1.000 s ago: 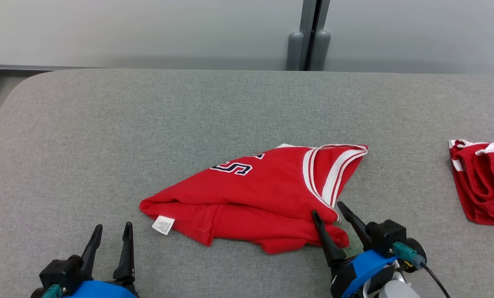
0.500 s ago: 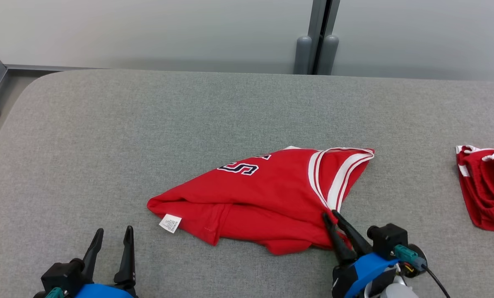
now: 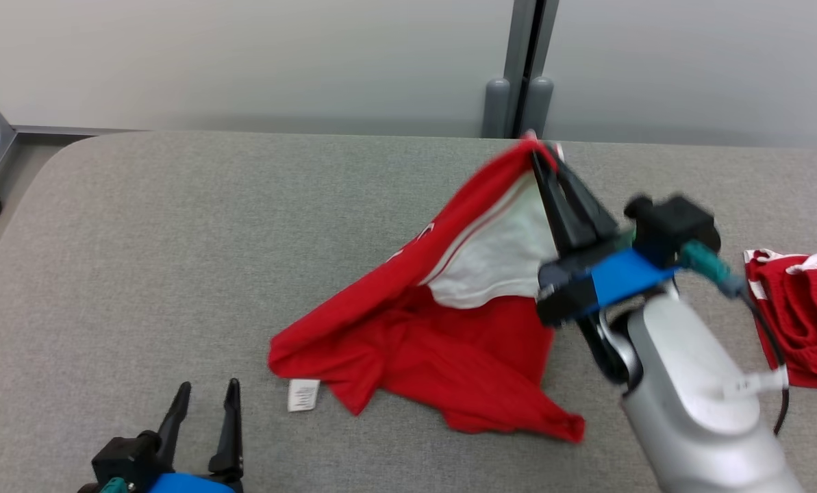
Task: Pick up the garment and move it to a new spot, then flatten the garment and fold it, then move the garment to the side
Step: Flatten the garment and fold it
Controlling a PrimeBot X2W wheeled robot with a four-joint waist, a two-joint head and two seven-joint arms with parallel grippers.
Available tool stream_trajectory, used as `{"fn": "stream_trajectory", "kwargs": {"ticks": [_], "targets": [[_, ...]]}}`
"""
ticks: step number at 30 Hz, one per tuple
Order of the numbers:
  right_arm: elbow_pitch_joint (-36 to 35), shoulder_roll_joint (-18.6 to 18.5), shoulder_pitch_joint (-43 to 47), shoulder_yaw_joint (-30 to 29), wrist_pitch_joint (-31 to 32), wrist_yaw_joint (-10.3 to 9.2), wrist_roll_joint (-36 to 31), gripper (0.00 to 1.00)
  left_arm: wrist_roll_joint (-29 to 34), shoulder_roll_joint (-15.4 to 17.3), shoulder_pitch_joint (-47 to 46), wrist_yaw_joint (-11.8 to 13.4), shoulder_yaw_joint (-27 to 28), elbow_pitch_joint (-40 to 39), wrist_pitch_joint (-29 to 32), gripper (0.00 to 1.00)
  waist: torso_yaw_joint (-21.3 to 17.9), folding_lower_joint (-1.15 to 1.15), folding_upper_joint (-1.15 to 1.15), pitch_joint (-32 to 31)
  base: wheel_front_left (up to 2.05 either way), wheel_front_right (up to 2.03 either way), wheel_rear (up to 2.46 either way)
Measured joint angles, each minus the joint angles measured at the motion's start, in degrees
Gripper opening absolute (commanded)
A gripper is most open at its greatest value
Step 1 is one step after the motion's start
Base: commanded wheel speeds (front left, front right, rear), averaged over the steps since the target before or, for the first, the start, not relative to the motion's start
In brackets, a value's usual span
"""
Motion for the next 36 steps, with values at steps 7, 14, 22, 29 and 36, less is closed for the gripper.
{"fn": "stream_trajectory", "kwargs": {"ticks": [7,14,22,29,36], "targets": [[4.67,-0.01,-16.5,2.35,0.0,0.0,-1.22,0.0,-0.02,-0.96,-0.91,0.0,-1.82,0.31,0.0,1.0,2.78,0.0,0.0,-0.01,0.0,0.0,0.0],[6.43,0.05,-24.58,-0.04,0.0,0.0,-1.31,0.0,0.09,-1.66,-0.55,0.0,-1.7,1.62,0.0,1.0,4.49,0.0,0.0,-1.07,0.0,0.0,0.0],[1.14,0.11,-21.63,-3.25,-0.01,0.0,1.99,0.0,1.62,-2.41,-0.12,0.0,0.01,1.54,0.0,1.0,1.42,0.0,0.0,-1.91,0.0,0.0,0.0],[3.08,0.02,-5.81,-4.02,-0.01,0.0,1.63,0.0,1.85,-2.41,0.58,0.0,0.69,0.41,0.0,1.0,-3.78,0.0,0.0,-0.89,0.0,0.0,0.0],[6.27,0.02,6.39,-6.22,0.42,0.0,-2.07,0.29,1.02,-0.88,0.69,0.0,-0.93,-1.56,0.0,1.0,-7.9,0.0,0.0,1.26,0.0,0.0,0.0]]}}
